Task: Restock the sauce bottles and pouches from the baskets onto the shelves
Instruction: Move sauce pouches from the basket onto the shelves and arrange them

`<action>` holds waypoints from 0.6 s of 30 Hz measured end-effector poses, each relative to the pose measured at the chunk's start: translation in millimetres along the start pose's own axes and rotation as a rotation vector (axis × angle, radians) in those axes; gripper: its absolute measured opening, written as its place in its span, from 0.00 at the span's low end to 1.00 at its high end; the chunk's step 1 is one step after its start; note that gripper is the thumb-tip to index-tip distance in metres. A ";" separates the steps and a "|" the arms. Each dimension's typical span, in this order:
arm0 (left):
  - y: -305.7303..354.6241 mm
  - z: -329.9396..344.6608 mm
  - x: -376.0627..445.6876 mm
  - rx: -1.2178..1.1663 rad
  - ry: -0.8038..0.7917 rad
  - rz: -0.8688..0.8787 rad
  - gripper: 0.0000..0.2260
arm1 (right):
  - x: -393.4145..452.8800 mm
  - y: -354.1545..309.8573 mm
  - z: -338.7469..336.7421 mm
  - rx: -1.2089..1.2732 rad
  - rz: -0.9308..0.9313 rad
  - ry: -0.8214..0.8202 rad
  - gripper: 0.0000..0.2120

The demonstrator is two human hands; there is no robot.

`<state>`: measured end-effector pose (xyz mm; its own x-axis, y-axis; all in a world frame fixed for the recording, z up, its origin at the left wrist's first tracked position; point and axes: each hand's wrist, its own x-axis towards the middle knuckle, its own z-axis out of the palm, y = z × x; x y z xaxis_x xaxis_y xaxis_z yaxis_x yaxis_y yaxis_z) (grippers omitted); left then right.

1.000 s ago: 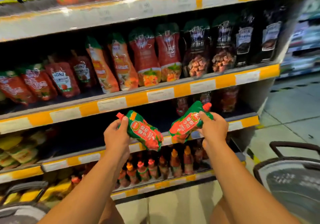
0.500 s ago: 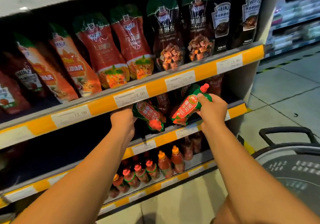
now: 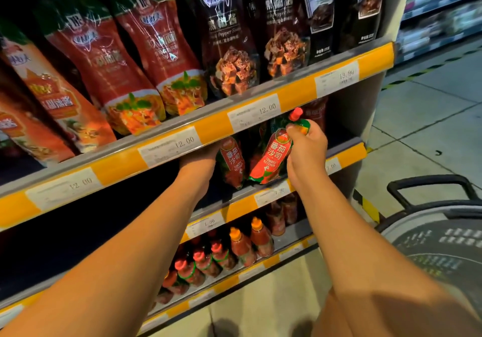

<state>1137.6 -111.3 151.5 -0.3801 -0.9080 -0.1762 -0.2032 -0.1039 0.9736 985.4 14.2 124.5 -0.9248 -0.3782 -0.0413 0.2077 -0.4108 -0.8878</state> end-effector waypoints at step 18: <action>-21.8 5.1 12.4 0.162 -0.002 0.228 0.16 | -11.9 18.2 31.2 -0.389 -0.111 -0.148 0.23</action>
<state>1132.7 -118.3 127.4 -0.4342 -0.8997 0.0446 -0.2541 0.1699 0.9521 1010.2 -14.7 123.2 -0.8730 -0.4762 0.1056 -0.0529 -0.1228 -0.9910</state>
